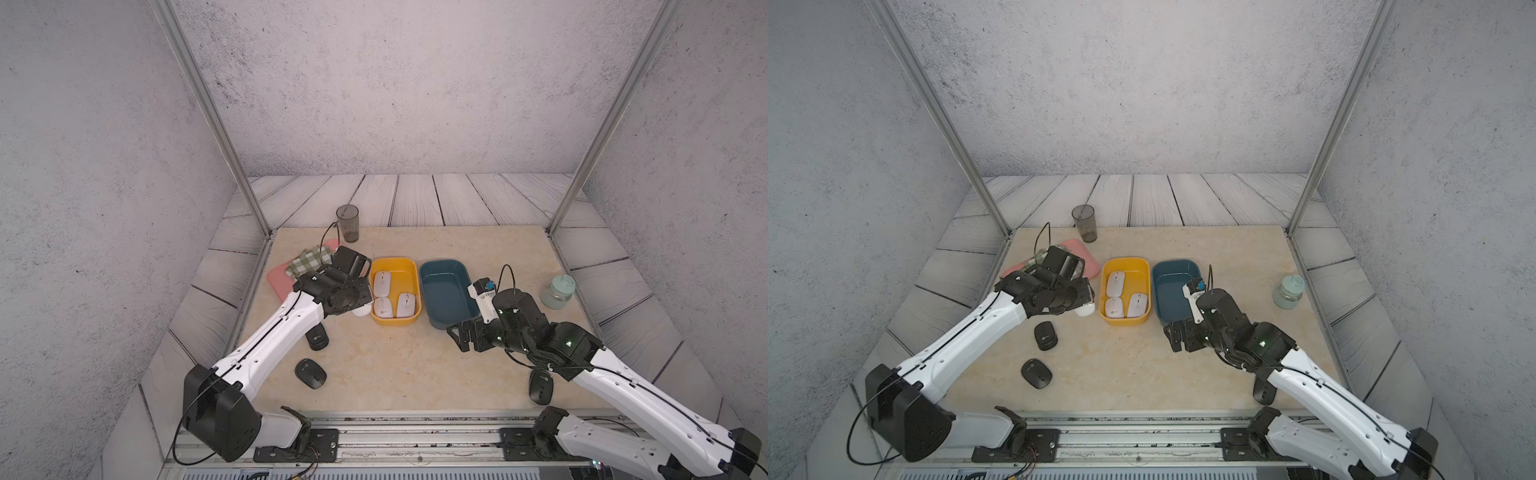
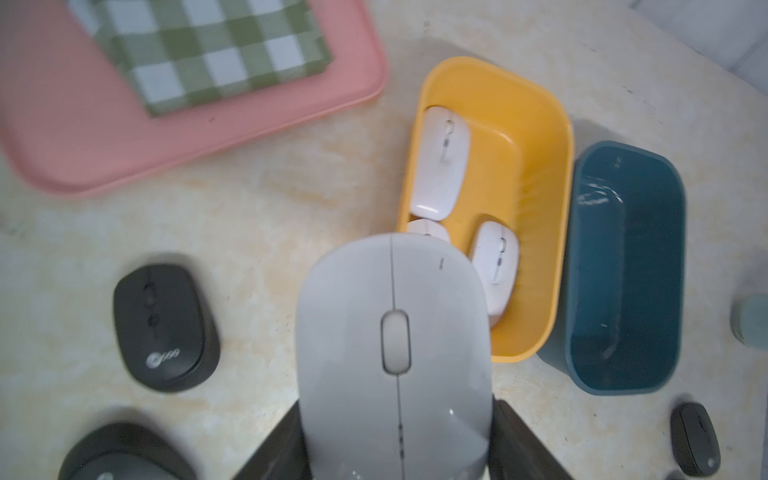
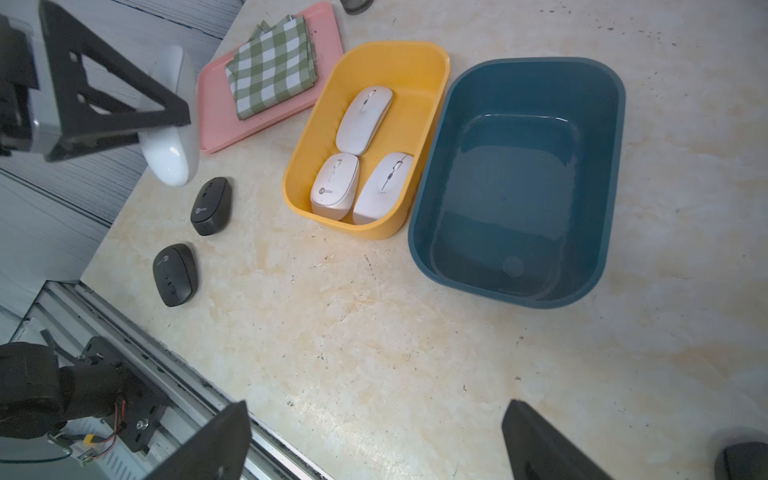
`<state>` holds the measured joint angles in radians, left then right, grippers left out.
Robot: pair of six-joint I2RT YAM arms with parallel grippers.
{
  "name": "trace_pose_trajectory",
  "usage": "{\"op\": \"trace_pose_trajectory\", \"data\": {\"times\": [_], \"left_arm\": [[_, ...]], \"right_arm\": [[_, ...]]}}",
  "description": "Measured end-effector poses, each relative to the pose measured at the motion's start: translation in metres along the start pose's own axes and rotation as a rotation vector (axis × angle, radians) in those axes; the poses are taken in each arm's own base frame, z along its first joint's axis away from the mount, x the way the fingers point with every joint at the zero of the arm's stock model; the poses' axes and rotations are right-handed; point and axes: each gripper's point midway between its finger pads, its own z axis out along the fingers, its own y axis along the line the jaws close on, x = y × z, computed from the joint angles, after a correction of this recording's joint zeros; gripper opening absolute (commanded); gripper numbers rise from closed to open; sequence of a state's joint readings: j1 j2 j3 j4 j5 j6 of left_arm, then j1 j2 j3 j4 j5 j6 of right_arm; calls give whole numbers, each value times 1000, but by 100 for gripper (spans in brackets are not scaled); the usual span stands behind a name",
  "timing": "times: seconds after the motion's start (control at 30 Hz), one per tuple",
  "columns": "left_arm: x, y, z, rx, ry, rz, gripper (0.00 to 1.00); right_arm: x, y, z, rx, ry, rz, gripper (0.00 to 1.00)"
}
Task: Place the mice by color into the storage box
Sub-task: Pick up the mouse from the center of the board.
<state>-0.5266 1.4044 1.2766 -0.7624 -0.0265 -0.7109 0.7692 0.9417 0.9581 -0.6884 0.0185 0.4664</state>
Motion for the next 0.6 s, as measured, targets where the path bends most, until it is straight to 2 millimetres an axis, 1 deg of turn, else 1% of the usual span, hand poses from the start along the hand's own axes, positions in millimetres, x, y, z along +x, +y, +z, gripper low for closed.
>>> {"op": "trace_pose_trajectory", "data": {"times": [0.1,0.23,0.3,0.43,0.6], "left_arm": [[-9,-24,20,54,39,119,52],[-20,-54,62,107,113,239,51],[-24,-66,84,123,143,277,50],[-30,-82,123,148,179,318,50],[-31,-91,159,161,204,330,49]], "right_arm": [[5,-5,1,23,11,-1,99],[11,-14,4,58,28,4,99],[15,-19,5,75,37,9,99],[22,-28,10,103,55,18,99],[29,-38,15,133,72,29,99]]}}
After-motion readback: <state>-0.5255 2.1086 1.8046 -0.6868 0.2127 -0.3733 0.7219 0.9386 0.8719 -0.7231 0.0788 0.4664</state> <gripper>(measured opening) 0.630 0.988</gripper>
